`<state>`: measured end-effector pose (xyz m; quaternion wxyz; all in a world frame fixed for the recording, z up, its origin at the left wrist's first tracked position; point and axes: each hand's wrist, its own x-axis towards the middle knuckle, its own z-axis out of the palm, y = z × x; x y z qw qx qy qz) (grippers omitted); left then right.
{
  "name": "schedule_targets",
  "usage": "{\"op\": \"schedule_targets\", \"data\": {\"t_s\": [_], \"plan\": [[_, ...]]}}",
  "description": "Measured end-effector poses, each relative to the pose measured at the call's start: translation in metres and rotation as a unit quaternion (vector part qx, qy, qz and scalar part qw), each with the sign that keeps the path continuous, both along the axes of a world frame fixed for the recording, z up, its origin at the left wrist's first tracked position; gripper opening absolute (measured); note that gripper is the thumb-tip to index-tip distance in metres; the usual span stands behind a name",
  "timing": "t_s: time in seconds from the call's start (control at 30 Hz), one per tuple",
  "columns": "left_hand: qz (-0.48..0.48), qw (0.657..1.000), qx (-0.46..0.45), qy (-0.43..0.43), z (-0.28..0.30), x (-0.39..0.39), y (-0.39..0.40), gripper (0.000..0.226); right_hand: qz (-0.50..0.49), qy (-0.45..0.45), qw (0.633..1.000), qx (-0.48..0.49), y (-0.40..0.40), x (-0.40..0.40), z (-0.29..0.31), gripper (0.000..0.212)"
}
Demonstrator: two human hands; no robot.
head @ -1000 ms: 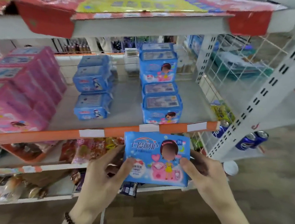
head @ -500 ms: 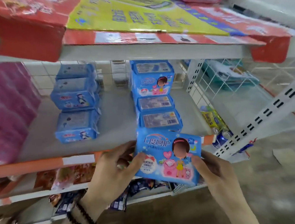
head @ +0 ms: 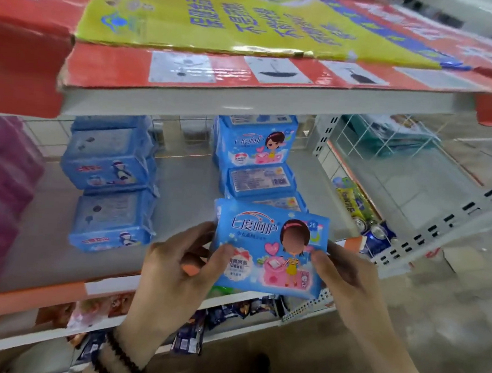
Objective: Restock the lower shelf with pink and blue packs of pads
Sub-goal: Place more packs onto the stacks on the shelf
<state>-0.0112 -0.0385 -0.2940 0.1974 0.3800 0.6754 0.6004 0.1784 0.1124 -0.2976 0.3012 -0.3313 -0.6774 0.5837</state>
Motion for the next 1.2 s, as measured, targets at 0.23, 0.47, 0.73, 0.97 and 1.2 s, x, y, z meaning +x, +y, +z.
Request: {"op": "schedule_targets", "data": {"t_s": [0.23, 0.47, 0.73, 0.97, 1.2], "plan": [[0.076, 0.997, -0.005, 0.003, 0.007, -0.002, 0.031, 0.035, 0.053, -0.002, 0.995, 0.088, 0.053, -0.016, 0.017, 0.029], [0.130, 0.991, -0.017, 0.001, 0.014, -0.006, 0.078, 0.034, 0.086, -0.027, 0.975, 0.202, 0.103, -0.033, 0.021, 0.015], [0.155, 0.983, -0.087, 0.044, 0.007, -0.017, 0.103, 0.040, 0.124, -0.096, 0.958, 0.239, 0.126, -0.058, 0.007, 0.018], [0.156, 0.984, -0.083, 0.035, 0.007, -0.031, 0.119, 0.039, 0.119, -0.113, 0.957, 0.239, 0.134, -0.077, 0.012, 0.034], [0.159, 0.980, -0.098, 0.068, -0.003, -0.041, 0.126, 0.039, 0.119, -0.138, 0.949, 0.257, 0.142, -0.084, 0.009, 0.035]]}}
